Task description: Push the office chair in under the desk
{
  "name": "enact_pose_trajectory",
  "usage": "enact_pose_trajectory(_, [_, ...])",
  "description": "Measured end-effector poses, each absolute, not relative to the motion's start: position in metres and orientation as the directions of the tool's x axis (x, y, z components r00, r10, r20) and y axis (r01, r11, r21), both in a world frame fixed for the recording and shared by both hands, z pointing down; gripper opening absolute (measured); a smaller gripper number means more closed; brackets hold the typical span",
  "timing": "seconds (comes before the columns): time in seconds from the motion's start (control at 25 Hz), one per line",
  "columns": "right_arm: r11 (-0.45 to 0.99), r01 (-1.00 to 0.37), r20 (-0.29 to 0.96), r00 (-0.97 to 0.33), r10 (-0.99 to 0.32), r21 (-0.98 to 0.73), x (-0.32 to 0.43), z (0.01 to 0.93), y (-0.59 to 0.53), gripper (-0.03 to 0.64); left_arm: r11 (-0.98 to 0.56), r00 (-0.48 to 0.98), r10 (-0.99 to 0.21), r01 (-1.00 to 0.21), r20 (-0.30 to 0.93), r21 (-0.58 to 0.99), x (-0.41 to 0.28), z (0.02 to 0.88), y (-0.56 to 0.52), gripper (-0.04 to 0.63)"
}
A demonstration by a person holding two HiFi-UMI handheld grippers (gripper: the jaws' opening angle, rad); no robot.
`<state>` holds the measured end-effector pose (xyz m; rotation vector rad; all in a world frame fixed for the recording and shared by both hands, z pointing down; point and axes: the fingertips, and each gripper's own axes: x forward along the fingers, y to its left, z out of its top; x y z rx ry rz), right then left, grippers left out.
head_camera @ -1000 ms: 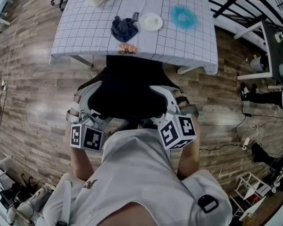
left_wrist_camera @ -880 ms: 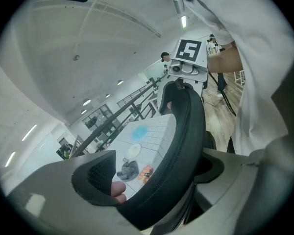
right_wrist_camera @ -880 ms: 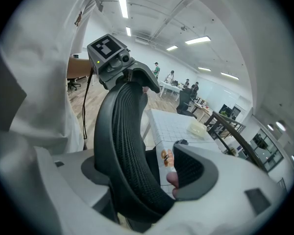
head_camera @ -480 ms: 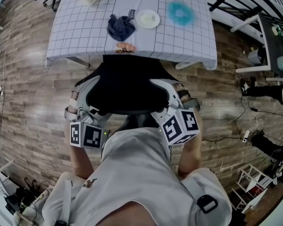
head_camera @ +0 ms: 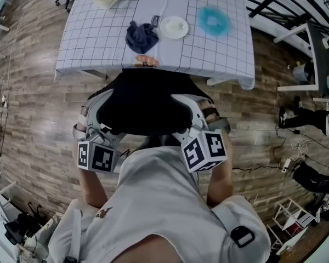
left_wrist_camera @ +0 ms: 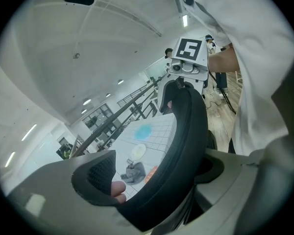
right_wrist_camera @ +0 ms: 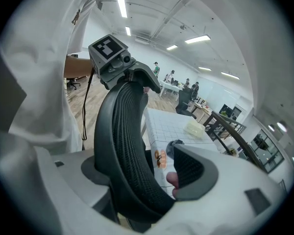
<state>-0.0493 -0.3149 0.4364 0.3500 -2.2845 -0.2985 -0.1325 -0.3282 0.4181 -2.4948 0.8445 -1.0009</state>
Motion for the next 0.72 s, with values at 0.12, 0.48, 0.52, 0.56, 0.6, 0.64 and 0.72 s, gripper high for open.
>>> enact_pose_trajectory(0.12, [0.932, -0.155, 0.673, -0.654, -0.346, 0.329, -0.048, 0.436, -0.325, 0.33, -0.769, 0.568, -0.636, -0.407, 0.522, -0.493, -0.132, 0.419, -0.339, 0.434])
enact_pose_trajectory(0.48, [0.932, -0.144, 0.668, -0.661, -0.341, 0.333, -0.047, 0.437, -0.351, 0.33, -0.76, 0.554, -0.648, -0.423, 0.523, -0.493, -0.131, 0.42, -0.364, 0.434])
enact_pose_trajectory(0.52, [0.933, -0.143, 0.668, -0.662, -0.339, 0.33, -0.047, 0.436, -0.353, 0.33, -0.763, 0.556, -0.645, -0.422, 0.525, -0.49, -0.131, 0.42, -0.366, 0.434])
enact_pose_trajectory(0.56, [0.934, -0.142, 0.669, -0.663, -0.337, 0.329, -0.047, 0.436, -0.355, 0.33, -0.764, 0.557, -0.643, -0.421, 0.526, -0.489, -0.131, 0.42, -0.368, 0.434])
enact_pose_trajectory(0.6, [0.934, -0.141, 0.669, -0.663, -0.336, 0.329, -0.048, 0.436, -0.356, 0.33, -0.765, 0.558, -0.642, -0.42, 0.526, -0.488, -0.132, 0.42, -0.369, 0.434])
enact_pose_trajectory(0.64, [0.934, -0.141, 0.67, -0.662, -0.336, 0.328, -0.05, 0.436, -0.357, 0.33, -0.765, 0.559, -0.641, -0.42, 0.525, -0.488, -0.133, 0.42, -0.37, 0.434])
enact_pose_trajectory(0.72, [0.933, -0.15, 0.669, -0.661, -0.34, 0.326, -0.053, 0.436, -0.361, 0.33, -0.767, 0.565, -0.639, -0.417, 0.522, -0.488, -0.137, 0.42, -0.374, 0.434])
